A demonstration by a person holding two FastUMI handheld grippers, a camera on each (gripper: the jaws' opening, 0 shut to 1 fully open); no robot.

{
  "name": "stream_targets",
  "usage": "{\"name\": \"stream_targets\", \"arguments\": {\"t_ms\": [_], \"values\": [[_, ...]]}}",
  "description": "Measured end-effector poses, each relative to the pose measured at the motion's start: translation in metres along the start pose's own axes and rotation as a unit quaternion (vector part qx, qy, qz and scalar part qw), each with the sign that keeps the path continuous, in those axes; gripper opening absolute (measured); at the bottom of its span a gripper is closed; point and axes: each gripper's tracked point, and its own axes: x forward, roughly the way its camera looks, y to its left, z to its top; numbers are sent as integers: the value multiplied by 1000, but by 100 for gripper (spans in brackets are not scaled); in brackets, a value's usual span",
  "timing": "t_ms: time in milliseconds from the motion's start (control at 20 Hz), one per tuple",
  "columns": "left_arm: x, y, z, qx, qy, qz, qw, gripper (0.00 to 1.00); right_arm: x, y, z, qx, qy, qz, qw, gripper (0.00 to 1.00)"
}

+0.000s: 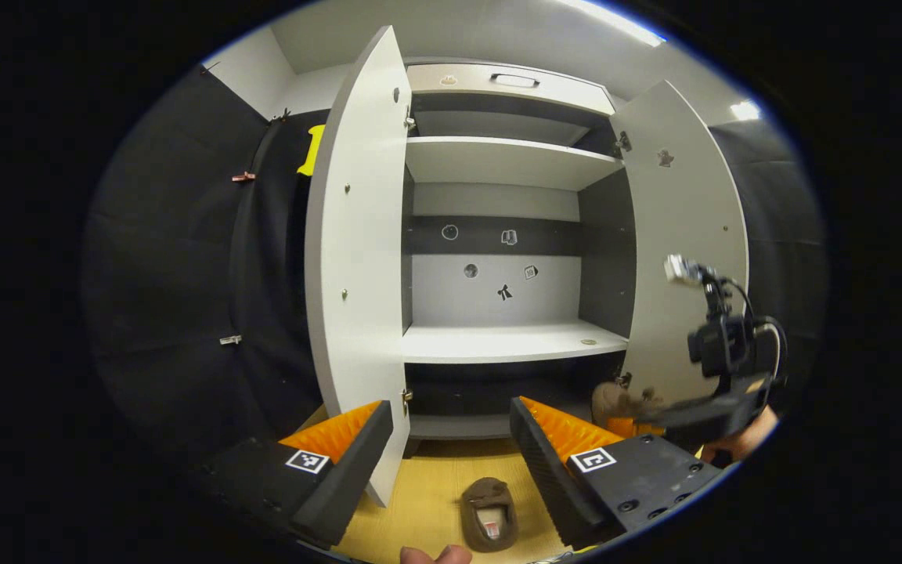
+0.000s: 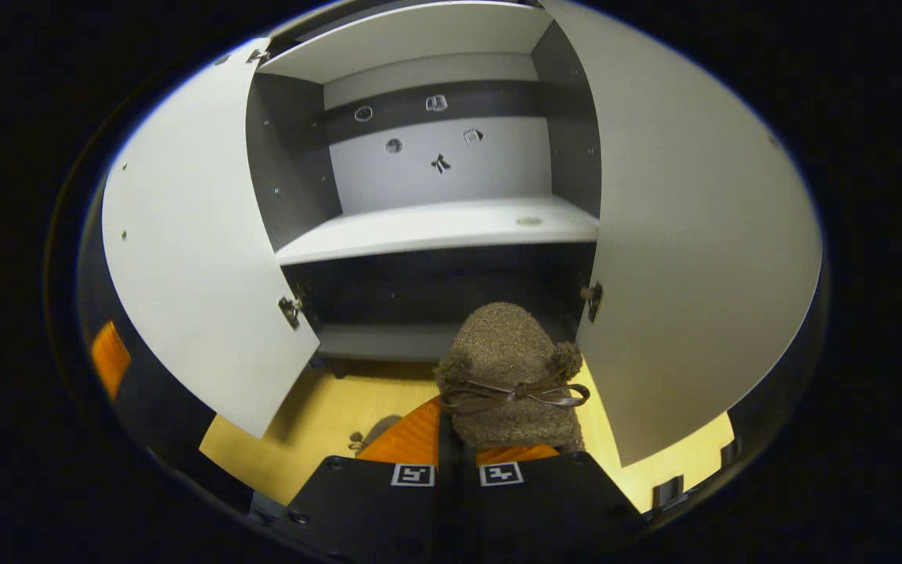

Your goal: Grab one shoe with the right hand and put it into the shoe cabinet, grab the other shoe with the left hand and put it into the shoe cabinet; then close the right door with the right hand and the left door with the left hand.

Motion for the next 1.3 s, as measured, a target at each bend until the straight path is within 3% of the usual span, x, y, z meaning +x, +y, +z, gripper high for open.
{"name": "stream_targets", "arguments": {"t_ms": [350,700,1000,1300], "values": [[5,-16,2,-10,-1,-21,1000,96,40,6,134,-22,-62,1,998,6],[12,-24,1,-27,-1,-26,999,96,135,5,209,-36,-81,-13,996,6],[22,-12,-2,-30,2,-6,1000,96,214,-1,239,-70,-90,-35,993,6],[28,-4,-8,-37,12,8,999,96,262,-14,222,-49,-50,-62,996,10]]}}
